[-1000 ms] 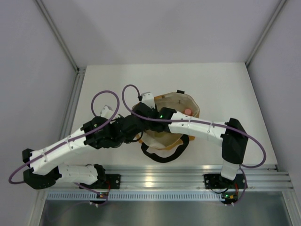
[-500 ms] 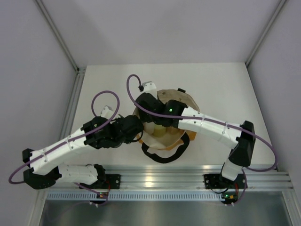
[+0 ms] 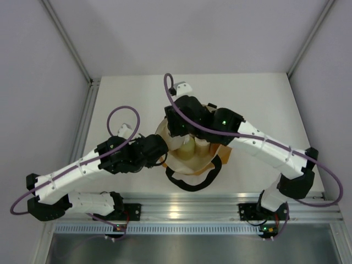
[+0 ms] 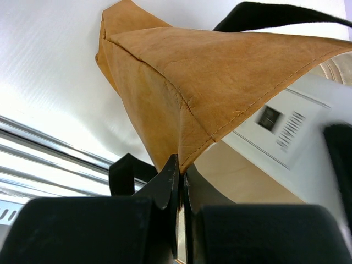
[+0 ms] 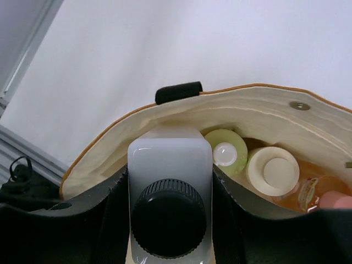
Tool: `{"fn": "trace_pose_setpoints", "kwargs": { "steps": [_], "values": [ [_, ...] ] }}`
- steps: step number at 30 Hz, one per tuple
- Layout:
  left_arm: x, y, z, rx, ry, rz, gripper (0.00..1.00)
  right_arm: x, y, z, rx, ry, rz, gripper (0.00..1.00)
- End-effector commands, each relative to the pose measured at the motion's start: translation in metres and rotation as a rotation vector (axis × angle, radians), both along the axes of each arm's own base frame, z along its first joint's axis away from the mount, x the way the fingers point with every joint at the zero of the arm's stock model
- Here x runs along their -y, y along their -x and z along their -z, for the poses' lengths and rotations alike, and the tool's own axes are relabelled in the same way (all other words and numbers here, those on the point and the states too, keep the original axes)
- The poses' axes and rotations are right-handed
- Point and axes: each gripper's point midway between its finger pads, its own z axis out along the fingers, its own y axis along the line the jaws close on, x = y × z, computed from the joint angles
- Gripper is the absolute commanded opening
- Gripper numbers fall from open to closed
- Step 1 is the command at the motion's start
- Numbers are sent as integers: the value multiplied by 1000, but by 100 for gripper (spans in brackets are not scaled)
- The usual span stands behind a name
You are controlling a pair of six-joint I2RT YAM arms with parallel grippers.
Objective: Take the personal care products out of the canvas bag
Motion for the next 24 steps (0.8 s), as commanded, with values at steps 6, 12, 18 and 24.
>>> {"fn": "trace_pose_setpoints", "kwargs": {
  "steps": [6,12,18,24],
  "values": [
    [-34,14,14,-49,-143,-2,0,38,30,-144,209,-282,-113,0],
    [-29,12,12,-51,-155,13,0,72,27,-187,262,-338,-81,0],
    [-28,11,12,-52,-157,9,0,123,-1,-208,336,-329,58,0],
    [-30,14,18,-68,-160,9,0,197,-26,-225,430,-291,251,0]
  ]
}}
